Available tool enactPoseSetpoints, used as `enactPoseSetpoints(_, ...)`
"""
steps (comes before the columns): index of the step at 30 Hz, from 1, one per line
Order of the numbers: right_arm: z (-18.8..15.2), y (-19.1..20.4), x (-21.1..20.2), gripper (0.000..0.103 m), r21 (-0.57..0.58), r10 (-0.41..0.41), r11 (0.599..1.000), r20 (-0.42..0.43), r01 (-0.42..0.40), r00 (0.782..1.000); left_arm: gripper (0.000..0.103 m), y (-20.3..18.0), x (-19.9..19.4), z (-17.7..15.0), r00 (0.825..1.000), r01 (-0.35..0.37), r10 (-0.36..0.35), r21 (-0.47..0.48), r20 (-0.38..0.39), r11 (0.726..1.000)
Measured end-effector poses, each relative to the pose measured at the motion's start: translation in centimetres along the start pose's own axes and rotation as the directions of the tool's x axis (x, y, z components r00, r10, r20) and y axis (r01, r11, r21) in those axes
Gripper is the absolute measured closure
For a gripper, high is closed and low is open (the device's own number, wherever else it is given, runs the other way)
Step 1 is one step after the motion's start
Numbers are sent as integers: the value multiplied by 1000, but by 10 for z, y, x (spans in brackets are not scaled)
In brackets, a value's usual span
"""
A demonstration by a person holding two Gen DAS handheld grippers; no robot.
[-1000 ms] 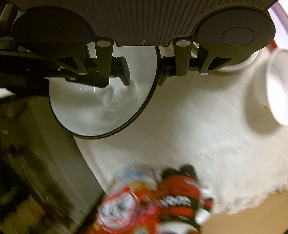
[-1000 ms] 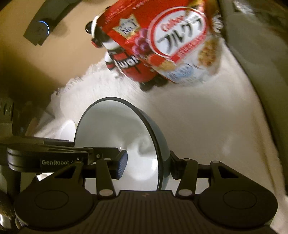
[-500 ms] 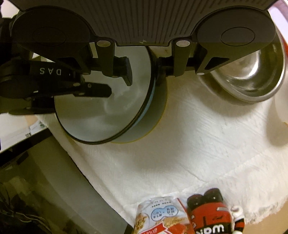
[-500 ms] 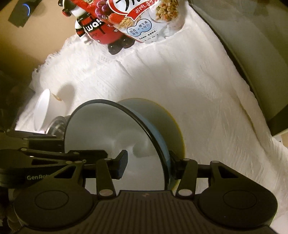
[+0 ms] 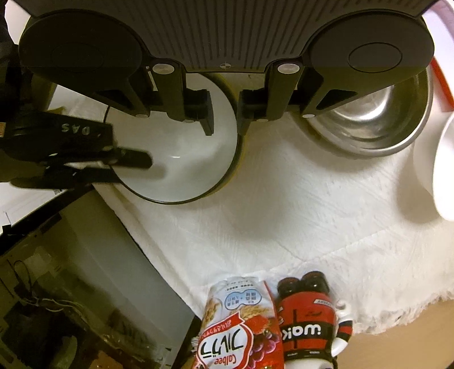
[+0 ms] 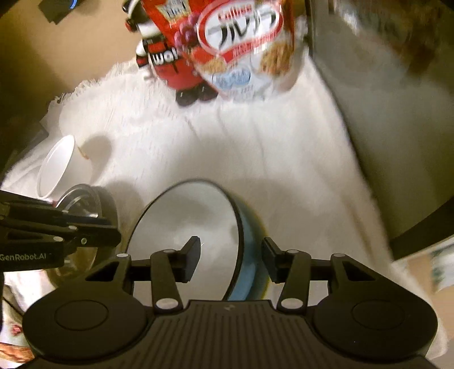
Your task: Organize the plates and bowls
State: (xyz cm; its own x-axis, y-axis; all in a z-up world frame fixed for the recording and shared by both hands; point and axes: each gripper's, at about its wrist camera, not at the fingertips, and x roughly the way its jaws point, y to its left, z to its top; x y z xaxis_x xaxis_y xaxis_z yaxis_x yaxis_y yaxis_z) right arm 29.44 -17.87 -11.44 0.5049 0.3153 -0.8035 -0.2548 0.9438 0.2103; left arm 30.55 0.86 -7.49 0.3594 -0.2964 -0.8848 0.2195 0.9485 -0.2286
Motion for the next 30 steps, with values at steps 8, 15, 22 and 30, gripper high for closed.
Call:
enactPoseSetpoints(8,-5,1,-9,70,-36,-113,993,78,116,990,84,3,8,-7,1000,11,-11,-23,-26,1000)
enactPoseSetpoints(15,-11,-5,7,77,1,-129,992,29,129,991,84,16,-1,-15,999,52,-52,-67,3,996)
enactPoseSetpoints(22,0,23,-20,68,-55,-149,986,140,158,979,84,57,-49,-28,963,184,-148,-146,225,972)
enactPoseSetpoints(30,36,69,-32,54,-95,-77,990,223,100,972,83,185,-112,-70,898,109,109,-454,427,885)
